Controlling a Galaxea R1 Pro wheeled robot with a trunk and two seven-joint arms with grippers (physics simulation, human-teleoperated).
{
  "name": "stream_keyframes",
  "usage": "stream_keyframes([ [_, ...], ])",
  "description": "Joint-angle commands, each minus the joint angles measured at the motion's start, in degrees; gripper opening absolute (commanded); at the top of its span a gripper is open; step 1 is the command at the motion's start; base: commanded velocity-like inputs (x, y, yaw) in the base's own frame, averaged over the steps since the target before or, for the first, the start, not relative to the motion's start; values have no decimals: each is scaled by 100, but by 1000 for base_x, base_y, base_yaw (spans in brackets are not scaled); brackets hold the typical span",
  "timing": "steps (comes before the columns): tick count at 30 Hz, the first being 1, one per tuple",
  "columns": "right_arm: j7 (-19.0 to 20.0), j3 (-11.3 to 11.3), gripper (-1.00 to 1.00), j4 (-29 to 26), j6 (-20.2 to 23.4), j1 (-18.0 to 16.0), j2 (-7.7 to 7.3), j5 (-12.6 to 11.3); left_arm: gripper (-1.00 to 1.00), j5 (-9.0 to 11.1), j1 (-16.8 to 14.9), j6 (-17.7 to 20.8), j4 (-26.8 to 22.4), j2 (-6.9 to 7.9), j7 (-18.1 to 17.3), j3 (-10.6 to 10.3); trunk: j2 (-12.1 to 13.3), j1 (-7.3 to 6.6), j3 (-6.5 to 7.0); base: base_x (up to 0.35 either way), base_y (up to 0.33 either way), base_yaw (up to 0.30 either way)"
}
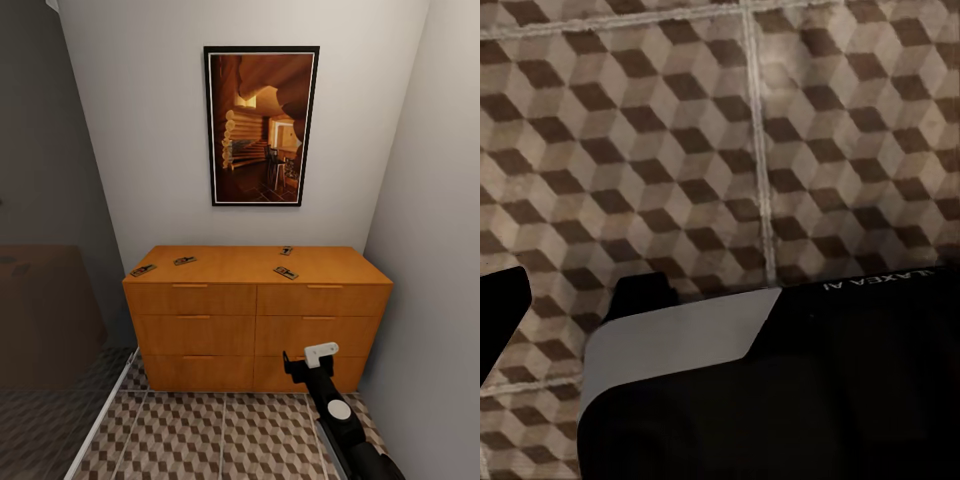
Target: Take the four mousetraps from the cabinet in the bathroom and place them on the bathroom floor. Make sure all four end up on the same floor surface, and ensure that at least two of them are either under or directly next to the same bathroom sink.
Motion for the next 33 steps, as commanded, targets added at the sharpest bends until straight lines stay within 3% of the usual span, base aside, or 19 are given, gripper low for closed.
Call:
stream_keyframes([
  [1, -23, 14, 100, -7, 41, -4, 4, 46, 100, 6, -1, 17, 36, 3, 14, -22, -4, 0, -6, 0, 0, 0],
  [12, -16, 102, 100, -4, 25, -4, 41, 34, 100, 34, -1, -60, 873, -1, 2, -33, -4, 0, -6, 0, 0, 0],
  [18, 93, 117, 100, -4, 28, -4, 41, 33, 100, 313, -1, -237, 1195, 2, -15, -34, -4, 0, -6, 0, 0, 0],
  [21, 124, 123, 100, -4, 30, -4, 41, 33, 100, 593, -1, -562, 1321, 3, -18, -34, -4, 0, -6, 0, 0, 0],
  [33, 127, 136, 100, -4, 31, -4, 41, 33, 100, 757, -1, -756, 1403, 7, -19, -34, -4, 0, -6, 0, 0, 0],
])
